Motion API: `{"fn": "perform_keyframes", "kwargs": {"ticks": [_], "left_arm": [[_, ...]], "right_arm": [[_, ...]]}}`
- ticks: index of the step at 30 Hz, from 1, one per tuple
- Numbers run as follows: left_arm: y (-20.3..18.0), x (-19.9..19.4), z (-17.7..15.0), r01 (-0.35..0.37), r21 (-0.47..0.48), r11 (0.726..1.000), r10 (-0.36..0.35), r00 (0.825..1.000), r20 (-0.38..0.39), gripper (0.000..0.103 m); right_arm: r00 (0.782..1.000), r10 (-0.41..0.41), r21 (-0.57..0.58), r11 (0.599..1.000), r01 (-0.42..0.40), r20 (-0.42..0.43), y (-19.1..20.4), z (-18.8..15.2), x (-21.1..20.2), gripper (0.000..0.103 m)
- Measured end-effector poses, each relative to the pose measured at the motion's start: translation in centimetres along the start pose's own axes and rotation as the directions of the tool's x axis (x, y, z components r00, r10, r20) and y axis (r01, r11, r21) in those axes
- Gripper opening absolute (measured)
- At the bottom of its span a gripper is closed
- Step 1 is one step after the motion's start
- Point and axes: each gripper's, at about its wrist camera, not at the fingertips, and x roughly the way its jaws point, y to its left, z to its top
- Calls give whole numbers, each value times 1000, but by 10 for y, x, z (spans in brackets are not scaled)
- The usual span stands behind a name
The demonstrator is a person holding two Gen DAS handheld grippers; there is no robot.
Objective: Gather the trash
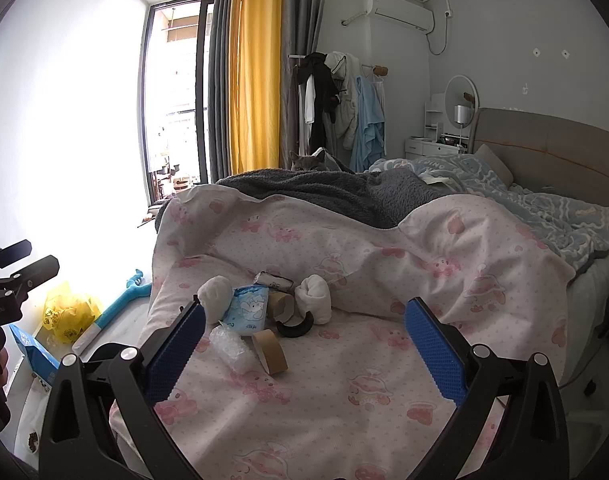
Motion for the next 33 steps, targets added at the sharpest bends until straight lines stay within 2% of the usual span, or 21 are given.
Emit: {"fn": "perform_keyframes", "kwargs": {"ticks": [18,27,33], "left_arm": [[-3,-1,1,29,-7,1000,-29,1000,3,100],[1,1,-1,-13,-30,999,12,1000,-22,100],[1,-1,-2,-1,-19,1000,1,1000,-19,100]], "right_arm": [[999,28,24,999,-27,-35,1,-1,4,101],[997,62,28,998,-61,-44,-4,0,5,101],[996,69,22,997,-68,-49,-4,-1,5,101]]}}
